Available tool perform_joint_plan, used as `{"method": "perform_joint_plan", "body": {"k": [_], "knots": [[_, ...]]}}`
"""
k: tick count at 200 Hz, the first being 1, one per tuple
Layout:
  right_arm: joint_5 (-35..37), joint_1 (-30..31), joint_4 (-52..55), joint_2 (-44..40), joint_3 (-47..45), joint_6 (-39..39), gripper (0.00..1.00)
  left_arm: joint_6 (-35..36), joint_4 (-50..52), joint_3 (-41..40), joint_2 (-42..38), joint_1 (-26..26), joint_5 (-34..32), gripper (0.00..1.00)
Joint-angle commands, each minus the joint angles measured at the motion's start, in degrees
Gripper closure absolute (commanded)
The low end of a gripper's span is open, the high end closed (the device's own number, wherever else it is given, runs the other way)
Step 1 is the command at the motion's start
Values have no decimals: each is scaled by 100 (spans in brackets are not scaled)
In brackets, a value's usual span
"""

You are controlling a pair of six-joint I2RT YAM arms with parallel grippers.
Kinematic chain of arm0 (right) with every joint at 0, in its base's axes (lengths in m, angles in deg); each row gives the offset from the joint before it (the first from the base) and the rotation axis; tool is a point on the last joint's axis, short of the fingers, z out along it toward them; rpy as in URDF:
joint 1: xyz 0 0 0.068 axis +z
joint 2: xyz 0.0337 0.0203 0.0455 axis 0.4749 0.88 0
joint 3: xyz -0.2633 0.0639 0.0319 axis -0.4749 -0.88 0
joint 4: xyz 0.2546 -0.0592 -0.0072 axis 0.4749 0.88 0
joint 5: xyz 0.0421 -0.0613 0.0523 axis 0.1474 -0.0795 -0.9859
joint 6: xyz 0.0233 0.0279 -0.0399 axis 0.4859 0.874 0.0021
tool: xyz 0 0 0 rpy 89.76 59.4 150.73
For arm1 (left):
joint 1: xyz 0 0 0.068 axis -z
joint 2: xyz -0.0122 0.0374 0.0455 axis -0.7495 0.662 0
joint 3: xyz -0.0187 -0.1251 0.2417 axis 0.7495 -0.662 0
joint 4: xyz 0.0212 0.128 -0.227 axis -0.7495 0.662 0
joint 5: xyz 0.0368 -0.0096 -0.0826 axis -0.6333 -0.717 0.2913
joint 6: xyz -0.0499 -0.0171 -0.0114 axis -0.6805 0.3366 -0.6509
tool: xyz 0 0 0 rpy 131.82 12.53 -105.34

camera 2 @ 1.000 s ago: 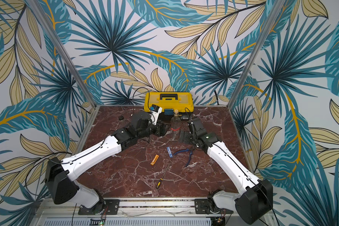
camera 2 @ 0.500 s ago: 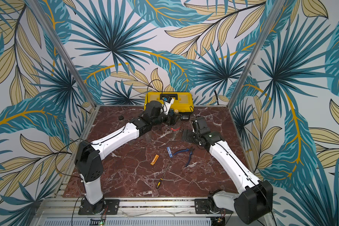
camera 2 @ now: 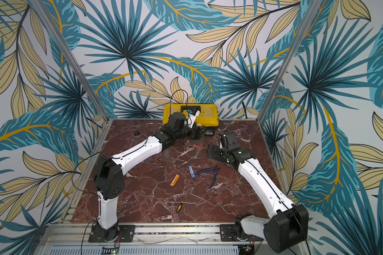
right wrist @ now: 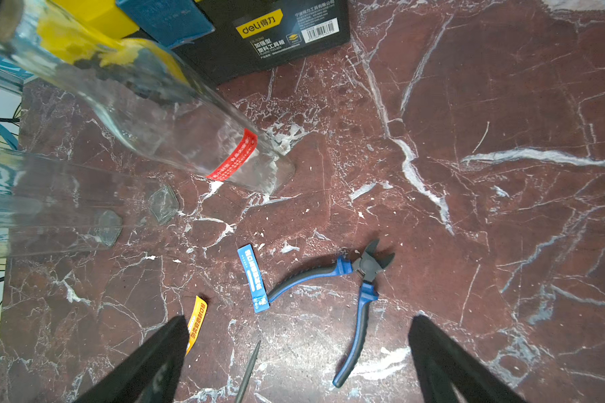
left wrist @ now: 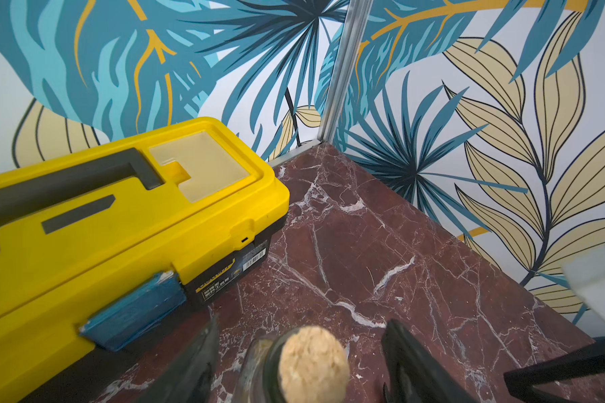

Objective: Remove the label from the bottle
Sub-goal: Pick up the bottle from the center of the board.

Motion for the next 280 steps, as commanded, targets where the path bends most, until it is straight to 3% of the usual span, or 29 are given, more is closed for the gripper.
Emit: {"method": "perform_joint_plan", "body": {"k": [1,88,174,280], "knots": [[-74,-40,-101,-55,-88,-91,0,69,-140,195,150,-18,84,28],[-223,-142,-193,75,-61,-101,1,126,-141,305,314,-70,37,45],[-315,-155,-220,177,-18,-154,0,109,-272,426,441,-82,78,52],[-369,-164,-196,205,-9,-240,0,-5,-276,510,539,-91,130,82]]}}
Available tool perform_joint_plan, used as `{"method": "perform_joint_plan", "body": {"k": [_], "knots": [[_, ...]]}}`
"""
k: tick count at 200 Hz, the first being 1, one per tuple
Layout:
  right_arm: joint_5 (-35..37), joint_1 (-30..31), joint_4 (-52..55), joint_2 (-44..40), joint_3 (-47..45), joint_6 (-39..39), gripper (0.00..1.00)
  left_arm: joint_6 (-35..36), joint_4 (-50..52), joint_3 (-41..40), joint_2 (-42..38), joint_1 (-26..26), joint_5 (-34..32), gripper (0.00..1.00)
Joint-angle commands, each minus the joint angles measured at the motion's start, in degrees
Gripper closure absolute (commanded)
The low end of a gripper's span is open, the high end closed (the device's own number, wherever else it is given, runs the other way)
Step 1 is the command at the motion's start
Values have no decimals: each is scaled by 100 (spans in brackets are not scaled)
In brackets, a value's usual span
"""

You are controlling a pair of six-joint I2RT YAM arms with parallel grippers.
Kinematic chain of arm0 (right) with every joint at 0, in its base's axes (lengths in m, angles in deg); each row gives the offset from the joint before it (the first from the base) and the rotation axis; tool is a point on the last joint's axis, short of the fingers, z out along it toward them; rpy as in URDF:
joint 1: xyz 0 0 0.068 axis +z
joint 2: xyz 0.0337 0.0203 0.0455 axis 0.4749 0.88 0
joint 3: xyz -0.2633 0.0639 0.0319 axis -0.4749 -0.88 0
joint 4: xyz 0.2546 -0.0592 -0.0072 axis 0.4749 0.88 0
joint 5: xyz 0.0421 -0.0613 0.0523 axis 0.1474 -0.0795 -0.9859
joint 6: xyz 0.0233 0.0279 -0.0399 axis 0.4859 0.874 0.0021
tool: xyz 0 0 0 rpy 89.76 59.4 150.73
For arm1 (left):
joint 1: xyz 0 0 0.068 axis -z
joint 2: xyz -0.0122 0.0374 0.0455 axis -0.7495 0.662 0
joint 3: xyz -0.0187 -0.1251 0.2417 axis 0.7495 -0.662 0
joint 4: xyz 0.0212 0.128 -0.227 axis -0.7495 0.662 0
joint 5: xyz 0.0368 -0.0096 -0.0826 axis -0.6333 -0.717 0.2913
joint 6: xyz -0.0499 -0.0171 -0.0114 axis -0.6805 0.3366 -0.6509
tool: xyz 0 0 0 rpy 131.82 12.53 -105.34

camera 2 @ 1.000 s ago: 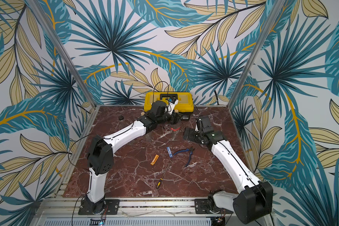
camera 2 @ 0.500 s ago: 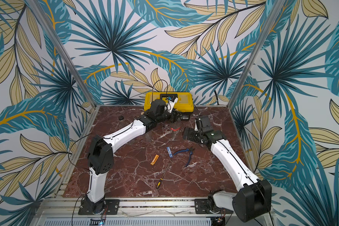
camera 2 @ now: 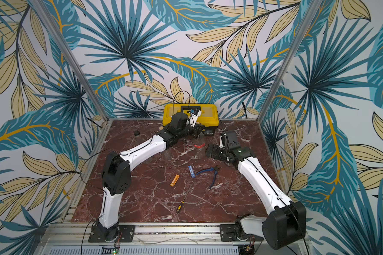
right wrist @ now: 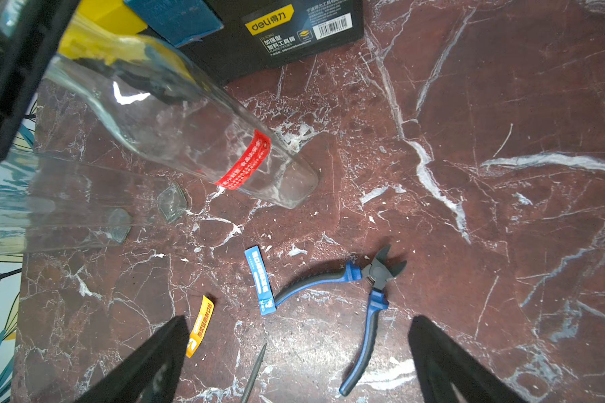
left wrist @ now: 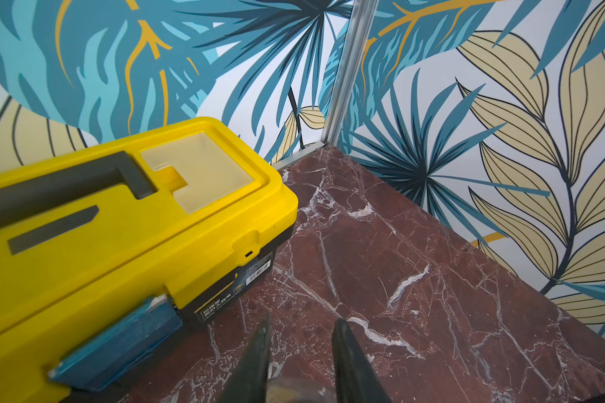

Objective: Remove the label from the bottle
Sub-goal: Pick up the bottle from the center of the board.

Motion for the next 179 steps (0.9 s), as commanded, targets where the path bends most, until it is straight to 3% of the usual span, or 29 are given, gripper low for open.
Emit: {"method": "perform_joint_plan", "body": {"k": [1,45,102,179], "knots": [[-65,-33,-22,54,-2,-114,0,-45,-36,154,23,-13,38,82],[-124,-33,56,58,15,-287,1,-230,-35,126,-90,-9,-96,100],[-198,-26,130,-20,-82,-690,1,-679,11,-137,-577,5,-312,100],[-662,137,-257,-212,-502,-979,5,-1486,1044,-308,-1277,127,-555,100]]}}
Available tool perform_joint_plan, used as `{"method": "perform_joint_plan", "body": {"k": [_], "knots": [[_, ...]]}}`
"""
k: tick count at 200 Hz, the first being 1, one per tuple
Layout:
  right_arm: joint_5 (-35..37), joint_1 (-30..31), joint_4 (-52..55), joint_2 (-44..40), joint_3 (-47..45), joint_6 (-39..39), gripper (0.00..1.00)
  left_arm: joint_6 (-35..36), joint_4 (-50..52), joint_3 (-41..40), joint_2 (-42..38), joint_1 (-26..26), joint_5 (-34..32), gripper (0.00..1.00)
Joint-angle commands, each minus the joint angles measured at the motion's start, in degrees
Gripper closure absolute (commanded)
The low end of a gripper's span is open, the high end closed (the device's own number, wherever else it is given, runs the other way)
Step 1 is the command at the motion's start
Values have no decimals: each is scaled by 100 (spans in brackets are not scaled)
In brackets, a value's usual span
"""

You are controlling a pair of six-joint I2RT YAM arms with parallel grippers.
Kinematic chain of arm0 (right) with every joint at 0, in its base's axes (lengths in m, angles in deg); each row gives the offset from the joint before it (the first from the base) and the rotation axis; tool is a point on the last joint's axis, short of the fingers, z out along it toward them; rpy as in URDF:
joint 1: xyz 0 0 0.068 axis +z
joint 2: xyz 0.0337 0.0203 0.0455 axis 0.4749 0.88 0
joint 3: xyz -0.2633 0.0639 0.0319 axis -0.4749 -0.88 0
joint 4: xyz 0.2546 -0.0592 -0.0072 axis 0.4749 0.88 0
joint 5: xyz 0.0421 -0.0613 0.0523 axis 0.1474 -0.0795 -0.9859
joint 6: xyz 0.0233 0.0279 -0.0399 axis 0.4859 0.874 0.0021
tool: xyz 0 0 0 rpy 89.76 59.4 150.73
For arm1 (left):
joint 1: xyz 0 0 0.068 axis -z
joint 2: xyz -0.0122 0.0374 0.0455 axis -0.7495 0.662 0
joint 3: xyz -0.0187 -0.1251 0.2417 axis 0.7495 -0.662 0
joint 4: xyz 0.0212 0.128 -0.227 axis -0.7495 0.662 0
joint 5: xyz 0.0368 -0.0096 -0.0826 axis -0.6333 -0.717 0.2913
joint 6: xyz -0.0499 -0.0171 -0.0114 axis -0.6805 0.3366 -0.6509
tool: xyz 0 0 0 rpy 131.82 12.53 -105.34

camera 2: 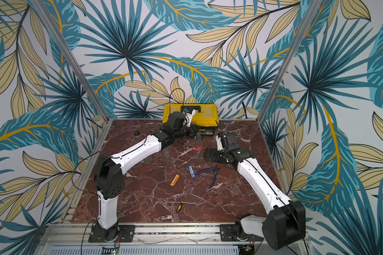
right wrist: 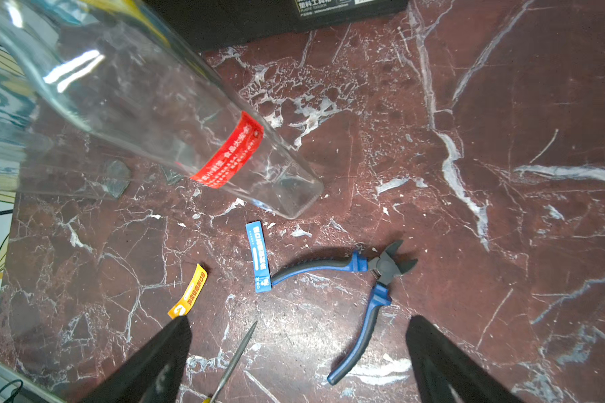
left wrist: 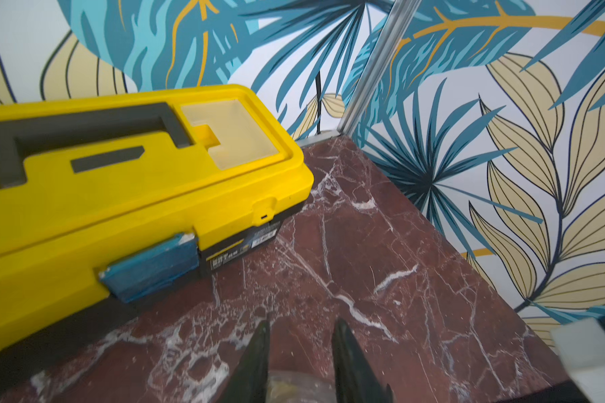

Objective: Remove the label from the bottle
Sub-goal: Pick up the bottle from the center of the board.

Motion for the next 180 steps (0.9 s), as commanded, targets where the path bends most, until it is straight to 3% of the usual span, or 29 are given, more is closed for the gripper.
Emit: {"method": "perform_joint_plan", "body": {"k": [1,46,92,180], "knots": [[-173,103,-175,-197,-227,-182,5,-456,174,-18,-561,79,-123,100],[-349,519,-301,-564,-500,-565,6,-943,625,-562,-1142,196,-238,100],[-33,943,-568,-1091,-800,-952,6,-1127,690,-1168,-1948,214,54,100],[-538,1824,-656,-1415,-694,-1446,7,-1124,1765,-1167,-3204,79,537,100]]}}
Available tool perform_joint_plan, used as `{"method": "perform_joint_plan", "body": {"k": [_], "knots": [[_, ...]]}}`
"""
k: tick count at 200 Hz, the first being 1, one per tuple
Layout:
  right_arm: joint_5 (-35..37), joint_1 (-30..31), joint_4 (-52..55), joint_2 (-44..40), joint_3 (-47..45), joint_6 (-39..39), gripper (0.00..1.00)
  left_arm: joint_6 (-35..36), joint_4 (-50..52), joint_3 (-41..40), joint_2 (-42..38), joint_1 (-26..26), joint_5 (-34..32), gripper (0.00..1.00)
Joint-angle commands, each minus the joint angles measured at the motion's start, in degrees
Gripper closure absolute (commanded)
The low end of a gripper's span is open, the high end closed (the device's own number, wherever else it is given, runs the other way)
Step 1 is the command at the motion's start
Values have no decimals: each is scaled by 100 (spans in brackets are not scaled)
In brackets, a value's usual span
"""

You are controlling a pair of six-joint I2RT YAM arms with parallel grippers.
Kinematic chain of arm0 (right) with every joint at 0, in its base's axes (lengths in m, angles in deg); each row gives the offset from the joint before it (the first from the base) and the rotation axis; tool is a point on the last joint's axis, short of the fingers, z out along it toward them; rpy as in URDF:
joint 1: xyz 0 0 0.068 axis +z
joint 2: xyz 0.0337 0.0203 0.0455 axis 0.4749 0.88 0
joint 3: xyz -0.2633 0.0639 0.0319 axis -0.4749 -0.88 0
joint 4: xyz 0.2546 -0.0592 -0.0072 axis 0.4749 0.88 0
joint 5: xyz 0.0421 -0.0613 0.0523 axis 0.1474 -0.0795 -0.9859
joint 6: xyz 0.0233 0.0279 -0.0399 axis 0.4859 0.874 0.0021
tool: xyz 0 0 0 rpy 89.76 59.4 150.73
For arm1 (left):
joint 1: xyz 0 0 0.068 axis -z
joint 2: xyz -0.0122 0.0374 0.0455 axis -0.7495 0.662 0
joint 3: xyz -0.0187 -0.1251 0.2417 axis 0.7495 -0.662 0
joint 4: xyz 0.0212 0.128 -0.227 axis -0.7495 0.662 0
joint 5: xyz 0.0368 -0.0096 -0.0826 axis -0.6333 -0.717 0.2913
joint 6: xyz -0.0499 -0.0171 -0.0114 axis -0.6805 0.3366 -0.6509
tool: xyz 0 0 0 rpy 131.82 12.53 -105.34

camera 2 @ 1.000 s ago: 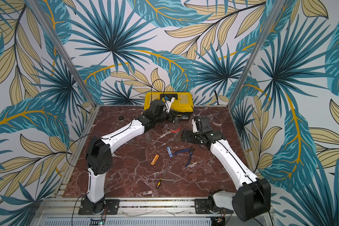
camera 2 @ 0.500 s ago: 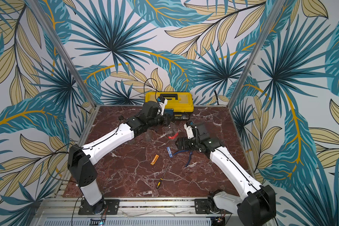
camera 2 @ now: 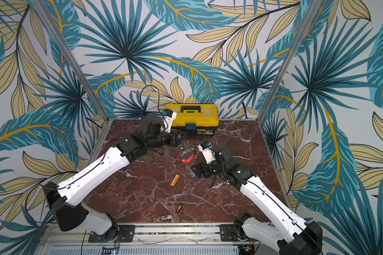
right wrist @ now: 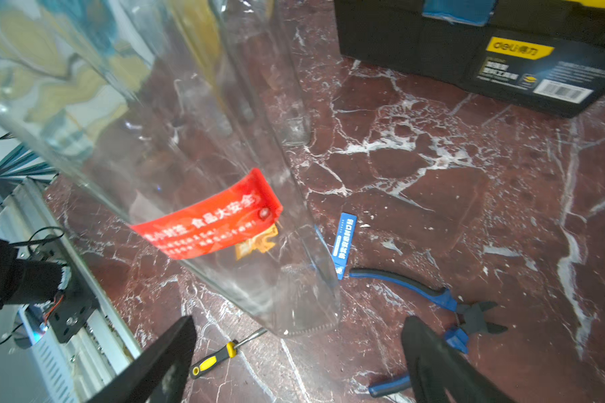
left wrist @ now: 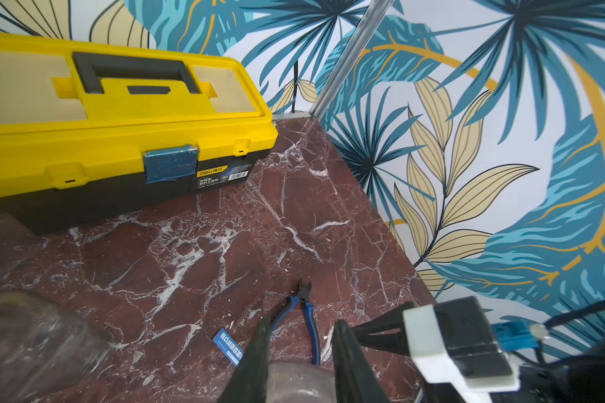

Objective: Remove the label from the bottle
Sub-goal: Pick up the bottle from the center of the board.

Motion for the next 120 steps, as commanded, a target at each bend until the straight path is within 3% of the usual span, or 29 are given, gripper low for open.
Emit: {"method": "perform_joint_plan", "body": {"k": [1,120], "knots": [[-176,253,-63,-45,58,-154,7,-115,142,111,-399,-90,274,100],[331,1365,-827,823,902,-145,9,-368,485,79,-1474,-568,608,100]]}}
